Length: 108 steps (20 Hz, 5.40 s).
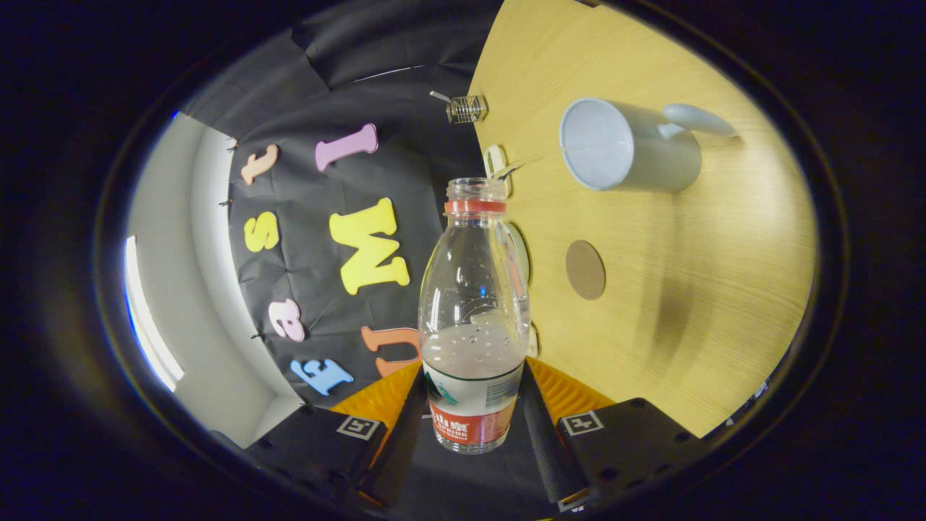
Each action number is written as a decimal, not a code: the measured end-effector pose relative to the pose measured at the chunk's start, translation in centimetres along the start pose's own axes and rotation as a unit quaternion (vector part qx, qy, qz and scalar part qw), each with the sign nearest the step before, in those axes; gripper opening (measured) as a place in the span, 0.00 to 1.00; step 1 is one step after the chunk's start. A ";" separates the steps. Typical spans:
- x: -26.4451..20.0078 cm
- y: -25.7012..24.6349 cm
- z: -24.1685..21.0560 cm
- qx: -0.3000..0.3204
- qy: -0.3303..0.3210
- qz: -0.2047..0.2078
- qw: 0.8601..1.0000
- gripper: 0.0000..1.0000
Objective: Take the bottle from table, then pour the juice into the cup, finally place the bottle on the coaster
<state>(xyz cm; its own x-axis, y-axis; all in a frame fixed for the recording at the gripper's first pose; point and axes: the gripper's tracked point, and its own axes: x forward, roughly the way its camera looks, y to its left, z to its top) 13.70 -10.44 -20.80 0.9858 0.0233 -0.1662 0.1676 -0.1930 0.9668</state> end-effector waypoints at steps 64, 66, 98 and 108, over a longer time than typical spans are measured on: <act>0.9 5.8 1.2 0.172 -0.001 0.024 0.985 0.76; 1.0 6.1 1.2 0.177 -0.001 0.025 0.984 0.76; -1.7 4.4 -3.7 -0.428 0.030 -0.001 0.903 0.76; -2.6 5.5 -0.4 -0.725 -0.029 -0.070 0.685 0.77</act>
<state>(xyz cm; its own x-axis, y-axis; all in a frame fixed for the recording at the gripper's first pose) 12.06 -11.22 -14.97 0.9642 -0.1045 -0.2436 0.1346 0.9847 0.1106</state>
